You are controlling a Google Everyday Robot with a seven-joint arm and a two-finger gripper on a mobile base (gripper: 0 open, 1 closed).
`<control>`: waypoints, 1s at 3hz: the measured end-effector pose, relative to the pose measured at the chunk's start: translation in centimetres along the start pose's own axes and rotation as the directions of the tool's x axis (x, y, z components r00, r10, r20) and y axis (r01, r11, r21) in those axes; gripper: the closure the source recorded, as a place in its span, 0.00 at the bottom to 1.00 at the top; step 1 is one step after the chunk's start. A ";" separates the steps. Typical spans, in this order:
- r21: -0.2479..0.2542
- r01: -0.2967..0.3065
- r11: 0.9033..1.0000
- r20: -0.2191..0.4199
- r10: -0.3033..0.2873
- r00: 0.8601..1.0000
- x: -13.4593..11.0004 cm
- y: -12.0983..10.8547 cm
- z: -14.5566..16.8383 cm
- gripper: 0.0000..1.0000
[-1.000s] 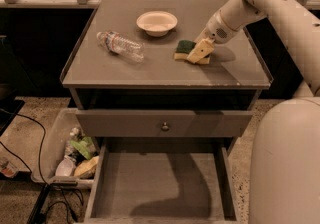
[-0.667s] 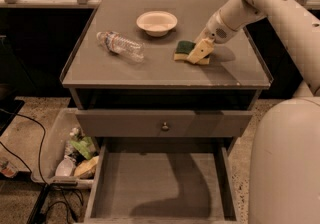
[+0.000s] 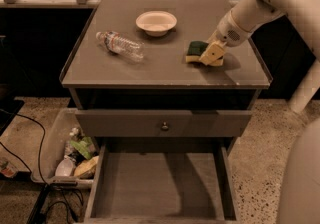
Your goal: Place sponge into middle drawer
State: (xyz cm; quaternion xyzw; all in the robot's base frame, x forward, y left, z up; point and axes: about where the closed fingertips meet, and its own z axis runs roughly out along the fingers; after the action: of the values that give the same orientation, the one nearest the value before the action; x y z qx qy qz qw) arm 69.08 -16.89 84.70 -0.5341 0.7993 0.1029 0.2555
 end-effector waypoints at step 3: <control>0.078 -0.069 0.995 0.002 0.069 0.998 4.9 13.7 -7.5 1.00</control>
Offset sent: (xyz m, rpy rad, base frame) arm -0.1959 -0.0271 0.0203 -0.0609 0.0059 -0.1250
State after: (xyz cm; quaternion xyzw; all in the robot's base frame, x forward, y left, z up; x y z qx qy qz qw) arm 52.96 -18.49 87.08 -0.4959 0.8208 0.0800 0.2721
